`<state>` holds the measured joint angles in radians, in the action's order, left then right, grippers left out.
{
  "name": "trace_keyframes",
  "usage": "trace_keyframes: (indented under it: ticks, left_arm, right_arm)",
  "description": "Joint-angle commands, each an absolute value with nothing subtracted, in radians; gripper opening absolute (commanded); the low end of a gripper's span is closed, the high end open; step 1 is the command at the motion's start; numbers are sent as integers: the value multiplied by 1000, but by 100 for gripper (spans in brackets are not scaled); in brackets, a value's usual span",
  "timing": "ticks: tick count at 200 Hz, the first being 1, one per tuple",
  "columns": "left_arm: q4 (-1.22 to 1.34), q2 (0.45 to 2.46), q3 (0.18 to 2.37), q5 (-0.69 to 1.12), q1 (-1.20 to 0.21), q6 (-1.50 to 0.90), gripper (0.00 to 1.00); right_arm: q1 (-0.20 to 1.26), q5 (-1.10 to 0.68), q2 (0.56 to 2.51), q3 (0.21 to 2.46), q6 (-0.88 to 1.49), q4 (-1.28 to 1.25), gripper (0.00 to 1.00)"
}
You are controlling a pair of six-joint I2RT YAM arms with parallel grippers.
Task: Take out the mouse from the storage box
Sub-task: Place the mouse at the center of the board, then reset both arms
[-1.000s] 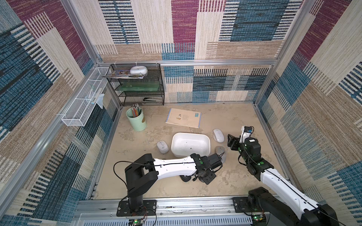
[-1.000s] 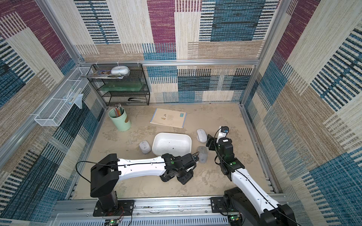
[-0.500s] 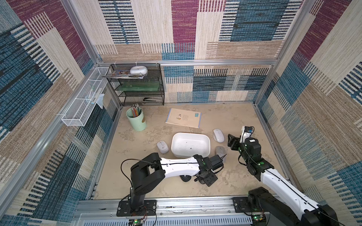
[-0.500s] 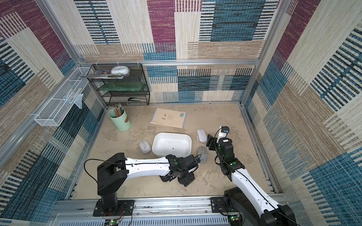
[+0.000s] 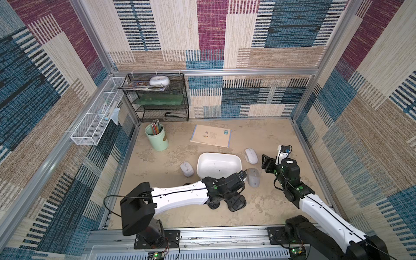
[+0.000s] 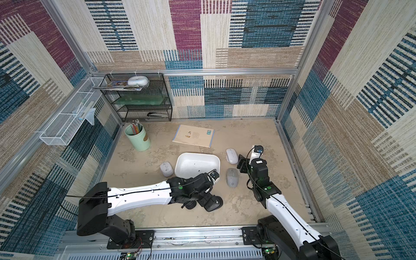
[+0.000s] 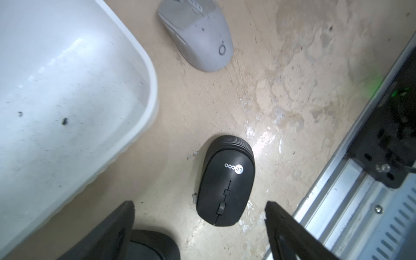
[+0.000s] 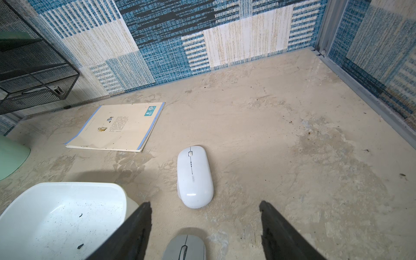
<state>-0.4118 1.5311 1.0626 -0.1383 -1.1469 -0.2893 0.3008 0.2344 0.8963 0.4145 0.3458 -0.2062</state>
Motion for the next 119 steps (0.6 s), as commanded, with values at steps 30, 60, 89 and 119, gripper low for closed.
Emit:
trace_keyframes:
  ticks: [30,60,89,119]
  left_arm:
    - [-272,1216,891,-400,-1083,-340,100]
    - [-141,1045,753,-541,-1074,-311,100]
    - [-21,981,677,-688,-1068,-238,100]
    - [235,972,575,-802,-1007,-90,100]
  right_arm:
    - [301,236,872,407,337,-214,79]
    - [301,237,843,397,333,-219,79]
    - [301,248,811,379,330,-232,82]
    - [301,246,790,351,325,-262,99]
